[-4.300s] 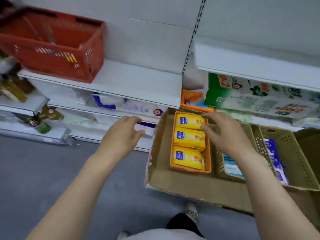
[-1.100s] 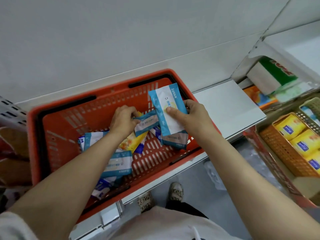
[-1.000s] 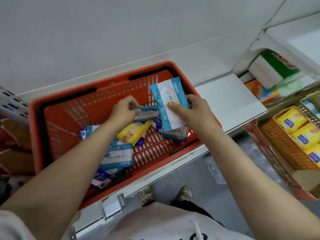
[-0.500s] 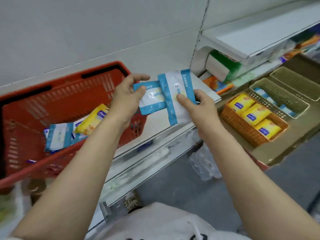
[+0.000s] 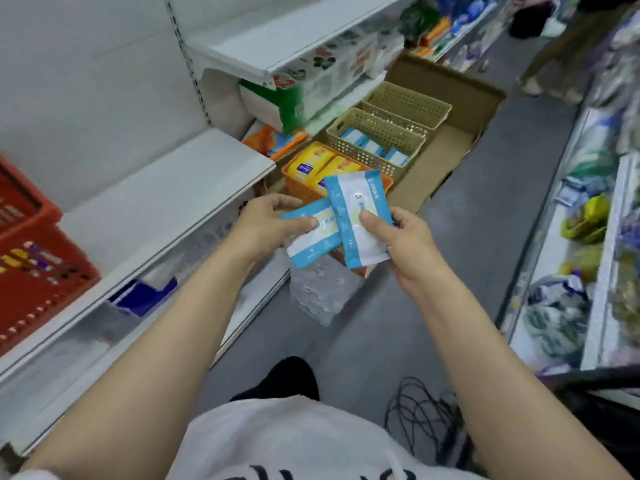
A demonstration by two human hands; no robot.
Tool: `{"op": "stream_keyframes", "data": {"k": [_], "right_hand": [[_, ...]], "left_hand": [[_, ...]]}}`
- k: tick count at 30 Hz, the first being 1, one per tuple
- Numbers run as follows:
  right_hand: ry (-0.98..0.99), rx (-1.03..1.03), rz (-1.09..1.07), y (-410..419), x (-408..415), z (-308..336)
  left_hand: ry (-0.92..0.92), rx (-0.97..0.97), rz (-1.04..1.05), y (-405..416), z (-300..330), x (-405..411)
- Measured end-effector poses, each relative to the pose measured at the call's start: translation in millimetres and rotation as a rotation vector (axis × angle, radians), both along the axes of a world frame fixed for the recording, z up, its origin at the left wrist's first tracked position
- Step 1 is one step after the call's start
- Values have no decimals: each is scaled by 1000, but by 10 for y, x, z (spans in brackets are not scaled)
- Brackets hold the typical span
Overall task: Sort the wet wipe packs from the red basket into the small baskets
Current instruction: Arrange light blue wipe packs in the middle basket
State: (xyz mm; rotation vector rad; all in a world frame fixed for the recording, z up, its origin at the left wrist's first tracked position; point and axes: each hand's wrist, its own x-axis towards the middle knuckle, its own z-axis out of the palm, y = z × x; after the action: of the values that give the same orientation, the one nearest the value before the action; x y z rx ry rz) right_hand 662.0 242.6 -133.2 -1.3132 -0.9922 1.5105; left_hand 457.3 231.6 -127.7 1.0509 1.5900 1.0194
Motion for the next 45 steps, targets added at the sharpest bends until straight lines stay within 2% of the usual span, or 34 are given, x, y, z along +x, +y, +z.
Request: {"op": "stream_keyframes", "data": {"k": [5, 14, 21, 26, 30, 36, 40, 45], "right_hand": [[-16, -17, -75, 491, 481, -152], [-220, -59, -43, 2266, 1293, -253], [-294, -85, 51, 3552, 1482, -120], [-290, -134, 207, 4235, 1432, -273], [-318, -131, 342, 4890, 1299, -493], [-393, -64, 638, 5959, 1134, -867], [-553, 57, 863, 6489, 967, -1161], [-738, 179, 1133, 6740, 581, -1548]], "left_hand": [[5, -39, -85, 655, -91, 443], [-89, -70, 11, 2300, -547, 1038], [-152, -106, 130, 3192, -651, 1277], [-137, -137, 239, 3470, -779, 1202], [-89, -180, 405, 3605, -972, 1170], [-72, -244, 809, 3853, -1088, 1319], [-113, -219, 1001, 4021, -1063, 1541], [-133, -261, 1116, 4071, -1108, 1726]]}}
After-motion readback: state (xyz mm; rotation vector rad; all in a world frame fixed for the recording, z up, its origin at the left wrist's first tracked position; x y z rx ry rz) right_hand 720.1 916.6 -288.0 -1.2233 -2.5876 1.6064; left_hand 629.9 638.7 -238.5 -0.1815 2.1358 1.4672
